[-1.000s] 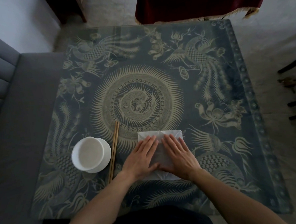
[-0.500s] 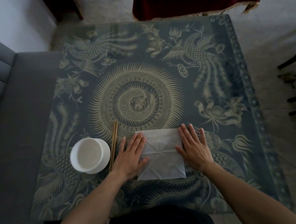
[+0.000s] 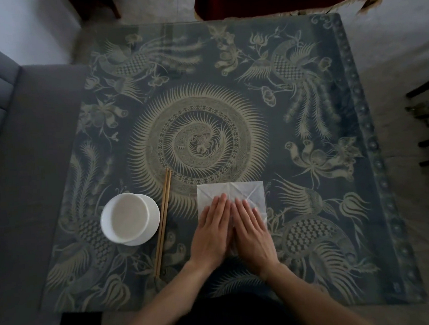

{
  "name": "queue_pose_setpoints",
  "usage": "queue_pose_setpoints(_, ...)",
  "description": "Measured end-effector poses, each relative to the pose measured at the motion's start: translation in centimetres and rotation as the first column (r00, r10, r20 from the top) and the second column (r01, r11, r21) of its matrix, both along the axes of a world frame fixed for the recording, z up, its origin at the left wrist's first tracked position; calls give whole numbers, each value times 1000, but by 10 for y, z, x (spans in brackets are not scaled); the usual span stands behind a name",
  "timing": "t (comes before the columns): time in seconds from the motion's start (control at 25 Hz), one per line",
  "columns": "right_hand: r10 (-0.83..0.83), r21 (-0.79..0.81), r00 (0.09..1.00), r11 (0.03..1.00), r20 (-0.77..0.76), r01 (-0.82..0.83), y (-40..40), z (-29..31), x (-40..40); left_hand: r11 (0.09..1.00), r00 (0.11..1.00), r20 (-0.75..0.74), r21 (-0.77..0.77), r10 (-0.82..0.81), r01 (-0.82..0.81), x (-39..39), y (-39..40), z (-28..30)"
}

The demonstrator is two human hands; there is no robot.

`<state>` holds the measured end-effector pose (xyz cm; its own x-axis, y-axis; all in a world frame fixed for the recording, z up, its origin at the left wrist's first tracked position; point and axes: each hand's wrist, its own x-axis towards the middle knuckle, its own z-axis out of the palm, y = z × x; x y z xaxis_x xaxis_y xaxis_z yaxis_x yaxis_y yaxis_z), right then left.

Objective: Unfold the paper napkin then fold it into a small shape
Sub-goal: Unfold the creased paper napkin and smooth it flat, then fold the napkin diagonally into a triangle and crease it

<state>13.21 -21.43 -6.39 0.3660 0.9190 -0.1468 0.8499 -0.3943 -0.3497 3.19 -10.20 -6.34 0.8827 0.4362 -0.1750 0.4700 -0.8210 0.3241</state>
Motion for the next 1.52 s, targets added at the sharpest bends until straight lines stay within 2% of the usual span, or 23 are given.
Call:
queue_pose_setpoints(0.48,-81,-133,991,987,102,95,-22,-10,33,992,987,-164,122,-3,23,-19,38,-13)
queue_pose_setpoints(0.76,-134,-204,984,966,120,157,-36,-10,40,994,983,-183,105,23,-4,-27,46,-9)
queue_pose_setpoints(1.04,-122,-177,984,974,131,144,-37,-8,41,995,988,-153,99,18,-3,-27,47,-6)
queue_pose_setpoints(1.16,-97,-96,986,989,133,110,-37,-3,41,987,988,-52,74,146,-142,-23,51,1)
queue_pose_setpoints(1.32,103,0,980,994,173,-105,-40,3,37,932,927,109,22,358,-362,-1,72,17)
queue_pose_setpoints(1.52,198,-11,956,980,218,-200,-49,7,38,906,907,-14,-45,421,-421,25,103,23)
